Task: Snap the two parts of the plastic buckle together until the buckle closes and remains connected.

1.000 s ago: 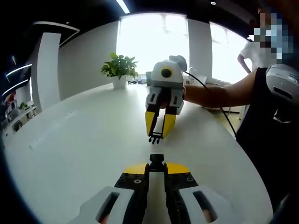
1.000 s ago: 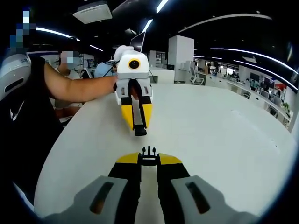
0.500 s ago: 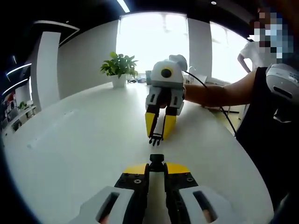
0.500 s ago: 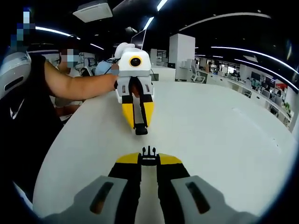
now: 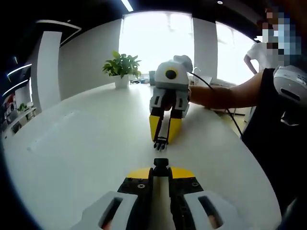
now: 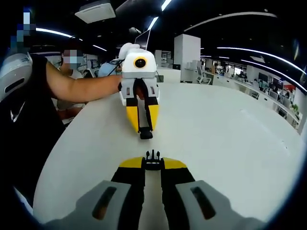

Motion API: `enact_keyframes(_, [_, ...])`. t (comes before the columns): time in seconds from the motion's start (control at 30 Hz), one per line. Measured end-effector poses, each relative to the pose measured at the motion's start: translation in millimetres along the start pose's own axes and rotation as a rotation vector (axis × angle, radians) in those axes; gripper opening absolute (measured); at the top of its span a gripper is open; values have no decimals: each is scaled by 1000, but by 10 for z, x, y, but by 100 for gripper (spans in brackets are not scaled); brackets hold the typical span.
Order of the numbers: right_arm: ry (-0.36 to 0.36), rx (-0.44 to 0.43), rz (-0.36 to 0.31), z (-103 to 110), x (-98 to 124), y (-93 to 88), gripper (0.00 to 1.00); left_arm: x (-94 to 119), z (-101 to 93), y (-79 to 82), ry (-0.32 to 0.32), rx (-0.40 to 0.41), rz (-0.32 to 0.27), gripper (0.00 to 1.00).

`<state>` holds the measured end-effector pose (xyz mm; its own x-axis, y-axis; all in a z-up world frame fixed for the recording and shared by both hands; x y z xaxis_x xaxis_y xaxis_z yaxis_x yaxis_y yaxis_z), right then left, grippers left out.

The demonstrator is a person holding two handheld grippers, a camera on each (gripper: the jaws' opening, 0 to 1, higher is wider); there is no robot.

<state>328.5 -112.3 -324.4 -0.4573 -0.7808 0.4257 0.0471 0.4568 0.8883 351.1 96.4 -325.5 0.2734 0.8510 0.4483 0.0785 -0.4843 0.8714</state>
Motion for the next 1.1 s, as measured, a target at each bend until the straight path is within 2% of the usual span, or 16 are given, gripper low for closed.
enact_keyframes(0.97, [5,-11,1,24,-6,-43,11,-19,-7,-21,-9,6,3,10])
enact_keyframes(1.1, [7,-13,4,27,-8,-56,11,-38,-1,-48,-5,7,24,10])
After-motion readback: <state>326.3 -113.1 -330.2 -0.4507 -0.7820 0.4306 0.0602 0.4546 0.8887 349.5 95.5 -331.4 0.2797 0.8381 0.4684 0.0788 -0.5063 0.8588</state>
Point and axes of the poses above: the point that each gripper's makers call its tool centre point, and the gripper's own axes: x roughly backward along the fingers, z roughly to its left, y roughly out of its top, the point moved 9 cm from there along x, roughly backward along the fingers, and after that the axes turned 15 degrees about -y, right-handed, at the moved point
